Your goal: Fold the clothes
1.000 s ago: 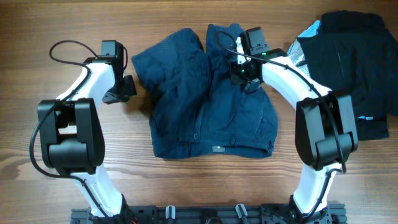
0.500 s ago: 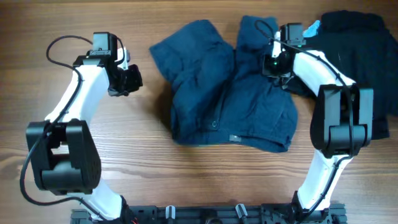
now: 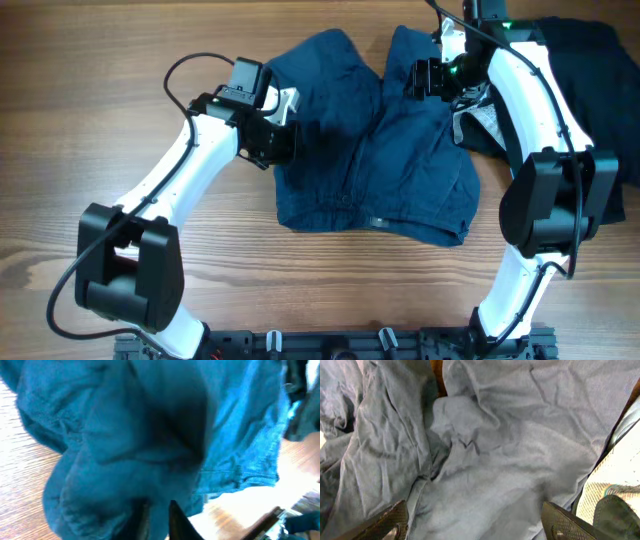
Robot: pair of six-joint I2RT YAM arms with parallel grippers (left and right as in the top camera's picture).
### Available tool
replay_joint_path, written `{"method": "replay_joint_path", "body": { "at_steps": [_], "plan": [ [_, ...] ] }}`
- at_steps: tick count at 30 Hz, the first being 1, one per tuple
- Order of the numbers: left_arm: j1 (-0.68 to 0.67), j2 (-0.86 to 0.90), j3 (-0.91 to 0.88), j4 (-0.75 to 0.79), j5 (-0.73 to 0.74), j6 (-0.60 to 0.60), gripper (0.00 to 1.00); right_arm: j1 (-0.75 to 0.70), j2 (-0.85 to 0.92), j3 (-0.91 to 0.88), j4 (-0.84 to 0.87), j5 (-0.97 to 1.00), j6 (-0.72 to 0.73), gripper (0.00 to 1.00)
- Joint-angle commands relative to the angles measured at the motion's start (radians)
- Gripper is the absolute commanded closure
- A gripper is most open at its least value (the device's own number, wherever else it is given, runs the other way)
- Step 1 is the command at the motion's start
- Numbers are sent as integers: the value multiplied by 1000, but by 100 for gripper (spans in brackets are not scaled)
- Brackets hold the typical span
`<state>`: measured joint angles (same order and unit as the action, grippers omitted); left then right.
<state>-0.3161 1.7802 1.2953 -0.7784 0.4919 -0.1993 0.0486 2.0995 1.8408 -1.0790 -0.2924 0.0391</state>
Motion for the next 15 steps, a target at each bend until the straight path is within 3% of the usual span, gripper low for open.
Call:
{"method": "replay_joint_path", "body": {
  "at_steps": [1, 5, 7, 13, 15],
  "plan": [
    [-9, -13, -38, 6, -76, 5, 77, -2, -29, 19, -23, -27, -14, 12],
    [-10, 17, -90, 69, -79, 6, 53, -2, -29, 19, -27, -47, -13, 8],
    [-10, 54, -99, 79, -79, 6, 48, -2, -29, 19, -30, -50, -13, 7],
    [-9, 171, -99, 95, -121, 4, 54, -2, -29, 19, -32, -50, -13, 7],
    [-9, 213, -99, 98, -141, 0, 75, -2, -29, 19, -32, -49, -13, 7]
  ]
}}
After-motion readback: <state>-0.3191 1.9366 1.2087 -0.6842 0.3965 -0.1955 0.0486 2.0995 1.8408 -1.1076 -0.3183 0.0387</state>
